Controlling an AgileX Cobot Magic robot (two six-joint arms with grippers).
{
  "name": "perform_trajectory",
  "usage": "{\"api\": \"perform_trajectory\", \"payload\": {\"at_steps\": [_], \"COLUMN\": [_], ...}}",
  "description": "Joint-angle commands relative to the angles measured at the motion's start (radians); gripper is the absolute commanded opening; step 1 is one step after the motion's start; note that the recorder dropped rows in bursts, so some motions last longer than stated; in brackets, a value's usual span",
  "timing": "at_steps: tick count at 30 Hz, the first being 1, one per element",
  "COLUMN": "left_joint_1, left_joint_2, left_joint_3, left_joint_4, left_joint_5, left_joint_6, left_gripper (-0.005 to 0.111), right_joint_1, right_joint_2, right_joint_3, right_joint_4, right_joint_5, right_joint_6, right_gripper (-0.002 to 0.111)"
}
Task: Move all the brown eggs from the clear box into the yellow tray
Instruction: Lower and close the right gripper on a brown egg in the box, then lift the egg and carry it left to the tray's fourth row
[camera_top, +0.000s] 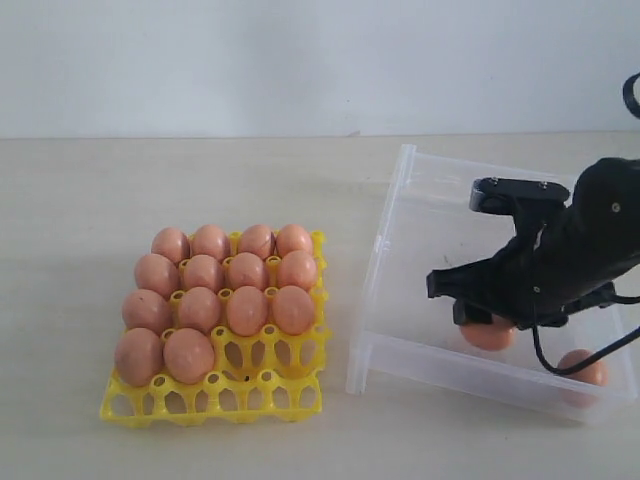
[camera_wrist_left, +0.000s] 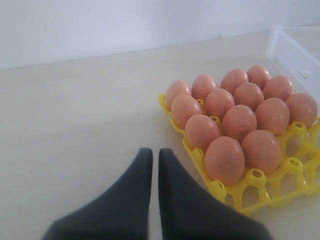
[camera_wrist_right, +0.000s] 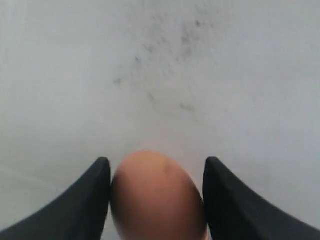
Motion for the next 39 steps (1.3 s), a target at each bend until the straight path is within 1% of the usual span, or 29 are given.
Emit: {"api": "perform_trajectory", "payload": {"at_steps": [1,3,5,8,10,11,14,17,19,22,23,25,27,29,34,39], "left_joint_1": [-0.005,-0.005,-0.005,-0.005,-0.005,-0.005,-0.005,-0.005,-0.005,-0.005,-0.005,-0.005,-0.005,-0.005,-0.005,-0.005], "left_joint_2": [-0.003,-0.003,-0.003,-0.003,-0.003,-0.003,-0.003,-0.003,-0.003,-0.003,-0.003,-0.003,-0.003,-0.003,-0.003,-0.003], "left_joint_3": [0.003,0.003,0.003,0.003,0.003,0.003,0.003,0.003,0.003,0.003,0.003,0.003,0.003,0.003,0.003,0.003], "left_joint_4": [0.002,0.002,0.002,0.002,0.002,0.002,0.002,0.002,0.002,0.002,0.002,0.002,0.002,0.002,0.002,0.002], "left_joint_5": [-0.003,-0.003,-0.003,-0.003,-0.003,-0.003,-0.003,-0.003,-0.003,-0.003,-0.003,-0.003,-0.003,-0.003,-0.003,-0.003], "left_joint_6": [-0.008,-0.008,-0.008,-0.008,-0.008,-0.008,-0.008,-0.008,-0.008,-0.008,-0.008,-0.008,-0.008,-0.008,-0.008,-0.008], "left_gripper": [0.004,0.004,0.004,0.004,0.004,0.004,0.004,0.004,0.004,0.004,0.004,0.004,0.004,0.004,0.004,0.004], "right_joint_1": [0.038,0.058,0.073,0.073,0.07,0.07,0.07,0.077,0.127,0.276,0.337,0.406,0.456,0.486,0.534,0.573], "right_joint_2": [0.003,0.003,0.003,0.003,0.003,0.003,0.003,0.003,0.015,0.083,0.12,0.192,0.26,0.303,0.324,0.324], "right_joint_3": [0.063,0.12,0.19,0.288,0.341,0.359,0.384,0.4,0.4,0.355,0.323,0.282,0.254,0.22,0.159,0.157], "right_joint_4": [-0.008,-0.029,-0.089,-0.239,-0.305,-0.329,-0.407,-0.52,-0.533,-0.515,-0.494,-0.443,-0.357,-0.297,-0.296,-0.263], "right_joint_5": [-0.343,-0.544,-0.779,-1.112,-1.319,-1.396,-1.534,-1.547,-1.547,-1.547,-1.547,-1.547,-1.547,-1.547,-1.484,-1.45], "right_joint_6": [-0.028,0.008,0.047,0.124,0.136,0.145,0.194,0.22,0.22,0.231,0.275,0.376,0.389,0.408,0.417,0.419], "right_gripper": [0.0,0.0,0.0,0.0,0.0,0.0,0.0,0.0,0.0,0.0,0.0,0.0,0.0,0.0,0.0,0.0]}}
